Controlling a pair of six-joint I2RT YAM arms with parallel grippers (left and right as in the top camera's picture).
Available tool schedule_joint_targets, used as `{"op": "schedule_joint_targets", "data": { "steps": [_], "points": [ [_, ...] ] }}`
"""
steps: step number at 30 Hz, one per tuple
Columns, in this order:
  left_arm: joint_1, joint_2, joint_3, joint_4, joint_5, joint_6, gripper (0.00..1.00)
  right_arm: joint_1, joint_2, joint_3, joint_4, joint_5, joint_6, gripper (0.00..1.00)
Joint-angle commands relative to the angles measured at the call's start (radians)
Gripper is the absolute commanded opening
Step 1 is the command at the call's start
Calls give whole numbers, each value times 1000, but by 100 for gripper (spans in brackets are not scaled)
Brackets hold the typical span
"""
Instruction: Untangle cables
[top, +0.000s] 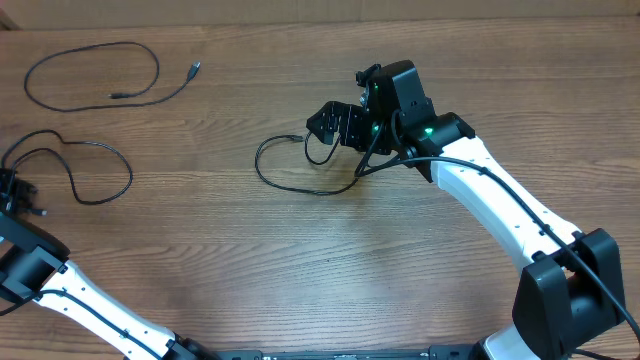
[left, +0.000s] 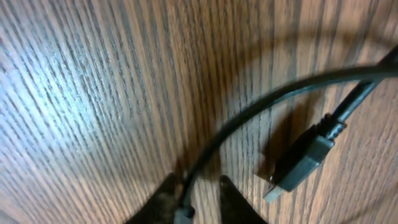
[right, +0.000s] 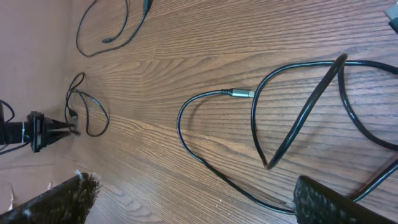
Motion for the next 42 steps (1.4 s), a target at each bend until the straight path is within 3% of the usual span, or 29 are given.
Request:
{"op": "schedule_joint_targets", "data": {
  "steps": [1, 2, 5, 6, 13, 19, 23, 30, 35, 38, 39, 40, 42],
  "points": [
    [10, 24, 58, -16, 47, -16, 36, 1, -19, 2, 5, 28, -3, 100],
    [10, 23, 72, -22, 68, -16, 43, 1, -19, 2, 6, 27, -3, 100],
    [10, 23, 119, -29, 188, -16, 78, 1, -19, 2, 6, 26, -3, 100],
    [10, 22, 135, -32, 232, -16, 82, 1, -19, 2, 6, 26, -3, 100],
    [-4, 17, 222, -73, 484, -20, 82, 1, -19, 2, 6, 28, -3, 100],
    [-87, 17, 231, -159, 944, 298, 79, 1, -3, 2, 9, 97, -1, 100],
    [-187, 17, 231, -164, 1053, 409, 79, 1, 21, 2, 8, 93, 67, 100],
    [-415, 17, 231, -161, 945, 553, 79, 1, 75, 2, -13, 93, 111, 100],
    [-579, 17, 231, -150, 593, 509, 80, 1, 78, 2, -13, 114, 117, 99],
    [-664, 17, 231, -158, 333, 446, 83, 1, 79, 2, -14, 141, 121, 91],
    [-694, 17, 231, -163, 253, 429, 86, 1, 80, 2, -14, 153, 136, 88],
    [-719, 17, 231, -167, 199, 417, 99, 1, 81, 2, -13, 163, 143, 82],
    [-768, 17, 229, -170, 135, 414, 99, 3, 87, 2, -13, 183, 161, 76]
  ]
}}
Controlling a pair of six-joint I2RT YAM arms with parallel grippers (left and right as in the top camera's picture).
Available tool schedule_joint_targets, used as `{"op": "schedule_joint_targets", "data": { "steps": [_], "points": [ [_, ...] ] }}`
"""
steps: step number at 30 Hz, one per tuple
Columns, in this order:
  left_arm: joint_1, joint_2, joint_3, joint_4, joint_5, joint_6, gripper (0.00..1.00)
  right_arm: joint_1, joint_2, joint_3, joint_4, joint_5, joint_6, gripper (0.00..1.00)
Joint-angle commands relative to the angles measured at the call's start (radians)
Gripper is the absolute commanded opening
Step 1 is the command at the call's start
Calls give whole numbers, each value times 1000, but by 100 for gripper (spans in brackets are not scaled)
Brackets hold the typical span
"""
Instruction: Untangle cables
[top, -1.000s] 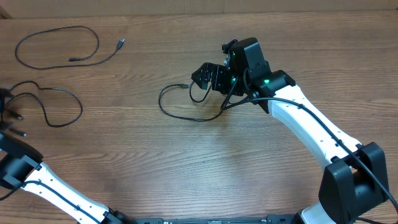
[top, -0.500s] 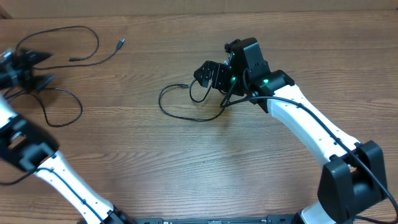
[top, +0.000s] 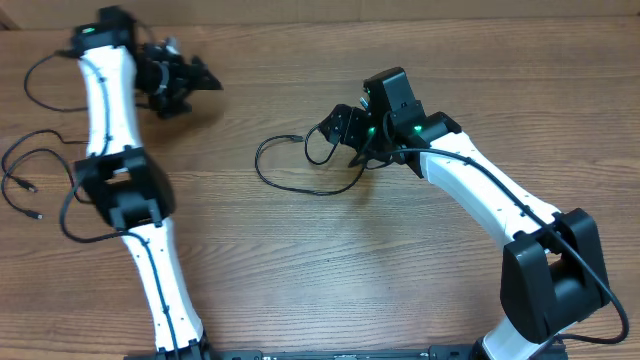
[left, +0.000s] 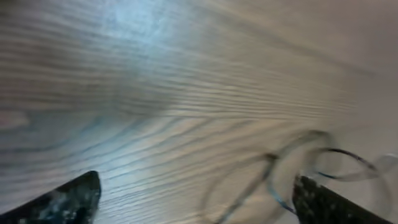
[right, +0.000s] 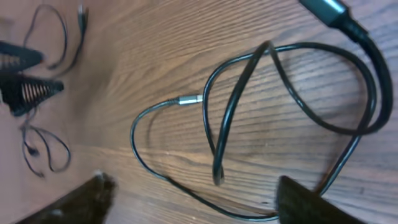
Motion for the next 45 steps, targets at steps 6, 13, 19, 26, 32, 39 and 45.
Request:
{"op": "schedule_joint_targets", "data": {
  "steps": [6, 13, 19, 26, 32, 39, 45],
  "points": [
    [-188, 16, 21, -6, -436, -42, 100, 3, 51, 2, 18, 60, 31, 80],
    [-257, 16, 20, -23, -448, -46, 99, 3, 70, 2, 33, 48, 31, 79],
    [-283, 16, 16, -22, -447, -46, 100, 3, 71, 2, 36, 50, 31, 78],
    [-285, 19, 16, -22, -415, -91, 99, 9, 102, 2, 76, 50, 31, 63],
    [-285, 20, 14, -23, -385, -87, 99, 8, 121, 2, 116, 41, 31, 38],
    [-290, 23, 0, -25, -385, -87, 100, 8, 121, 3, 194, 16, 31, 10],
    [-296, 23, -10, -26, -384, -82, 99, 5, 114, 18, 233, -186, 31, 4]
  ]
}}
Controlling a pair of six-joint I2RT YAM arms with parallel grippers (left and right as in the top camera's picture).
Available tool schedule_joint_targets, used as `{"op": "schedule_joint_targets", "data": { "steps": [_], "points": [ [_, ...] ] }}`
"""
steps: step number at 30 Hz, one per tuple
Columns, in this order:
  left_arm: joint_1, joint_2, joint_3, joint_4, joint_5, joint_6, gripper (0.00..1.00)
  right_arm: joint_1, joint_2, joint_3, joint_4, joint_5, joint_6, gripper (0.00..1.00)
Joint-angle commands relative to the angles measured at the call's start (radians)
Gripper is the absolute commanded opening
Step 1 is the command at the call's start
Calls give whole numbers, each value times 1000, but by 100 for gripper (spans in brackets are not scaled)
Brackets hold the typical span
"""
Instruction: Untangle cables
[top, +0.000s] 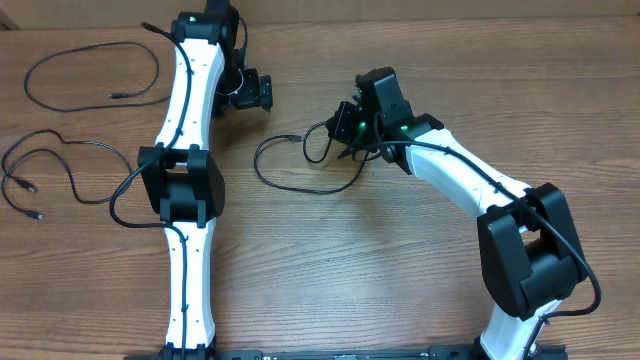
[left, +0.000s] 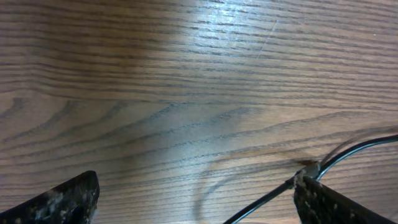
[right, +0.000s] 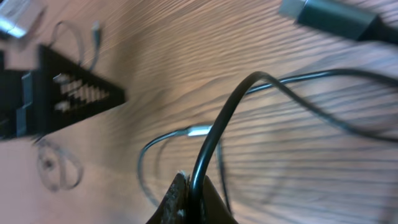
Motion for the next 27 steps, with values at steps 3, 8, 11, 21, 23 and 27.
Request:
{"op": "schedule_joint_targets", "data": {
  "steps": [3, 8, 11, 21, 23, 27],
  "points": [
    [-14, 24, -13, 1, 13, 2, 100, -1, -26, 38, 36, -222, -2, 4],
    [-13, 23, -14, -22, 12, 32, 99, -35, -98, 83, 37, -308, 68, 4],
    [-10, 23, -12, -23, 63, 107, 100, -59, -140, 90, 38, -308, 137, 4],
    [89, -137, 86, -135, 724, 573, 100, -93, -158, 89, 39, -189, 387, 4],
    [94, -190, 86, -141, 740, 636, 100, -95, -158, 89, 42, -182, 512, 4],
    [84, -269, 86, -148, 691, 660, 100, -94, -158, 89, 88, -183, 608, 4]
  ]
}}
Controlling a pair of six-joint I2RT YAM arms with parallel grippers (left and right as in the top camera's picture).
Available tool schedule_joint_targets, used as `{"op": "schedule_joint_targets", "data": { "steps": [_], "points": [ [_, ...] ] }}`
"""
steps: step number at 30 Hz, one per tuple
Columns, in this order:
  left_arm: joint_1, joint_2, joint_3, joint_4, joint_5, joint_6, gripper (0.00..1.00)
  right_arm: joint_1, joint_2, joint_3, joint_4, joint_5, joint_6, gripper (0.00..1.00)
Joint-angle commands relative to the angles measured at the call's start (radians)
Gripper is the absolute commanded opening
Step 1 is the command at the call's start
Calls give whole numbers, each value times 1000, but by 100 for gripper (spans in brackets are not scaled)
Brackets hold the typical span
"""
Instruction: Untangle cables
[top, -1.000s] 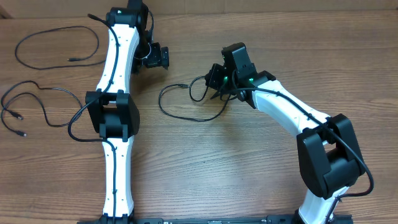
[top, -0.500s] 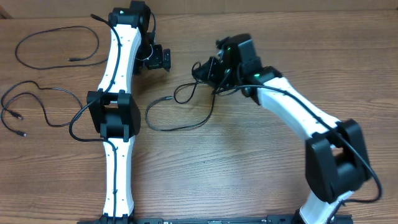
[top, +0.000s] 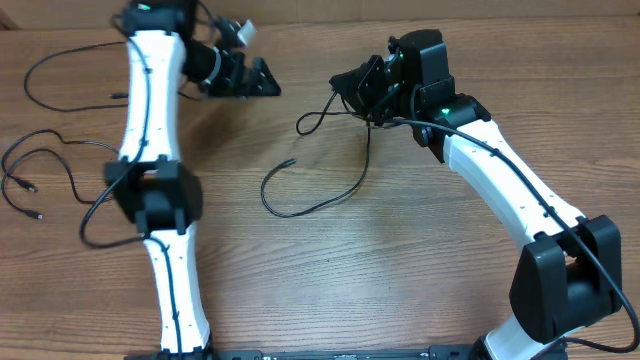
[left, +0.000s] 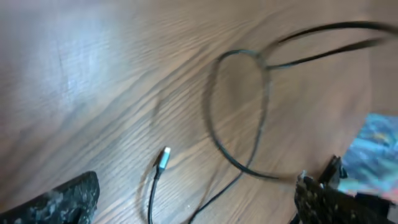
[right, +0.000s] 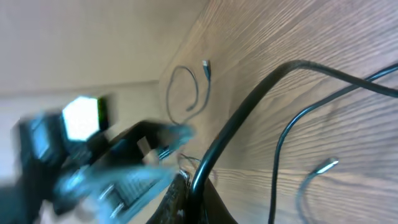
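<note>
A black cable (top: 345, 185) hangs from my right gripper (top: 352, 90), which is shut on it above the table's far middle. One strand trails down to a curve on the wood, its silver plug (top: 291, 161) lying free; a small loop (top: 312, 120) dangles left of the gripper. In the right wrist view the fingers (right: 191, 193) pinch the cable (right: 249, 102), and the plug (right: 327, 165) shows below. My left gripper (top: 264, 80) hovers open to the left. Its wrist view (left: 193, 200) shows the plug (left: 163, 157) and the loop (left: 239, 112).
Two thin black cables lie at the left: one loop (top: 45, 60) at the far left corner, partly behind the left arm, another (top: 60, 160) below it with both ends loose. The left arm (top: 150, 150) stretches up the table's left side.
My right gripper, still shut on the black cable, is now higher and farther back. The cable's crossed loops have pulled out into a long hanging strand. The left gripper stays open nearby, turned toward the cable.
First my left gripper pinched a thin cable at the table's left edge while my right hung open over the tangled black cable. Then the left was open at the far side, that cable on the table. Then my right shut on a strand, now raised.
</note>
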Motion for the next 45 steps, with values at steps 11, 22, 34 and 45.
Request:
{"op": "schedule_joint_targets", "data": {
  "steps": [11, 22, 34, 45],
  "points": [
    [-77, -119, 23, -18, -47, 211, 95, -10, -13, 18, 202, -158, 446, 4],
    [-85, -119, 23, -24, -30, 327, 91, -71, -13, 18, 388, -246, 698, 4],
    [-115, -119, 23, -4, 44, 425, 78, -81, -13, 18, 496, -367, 858, 4],
    [-118, -119, 23, 16, 53, 412, 77, -80, -13, 18, 541, -557, 958, 4]
  ]
}}
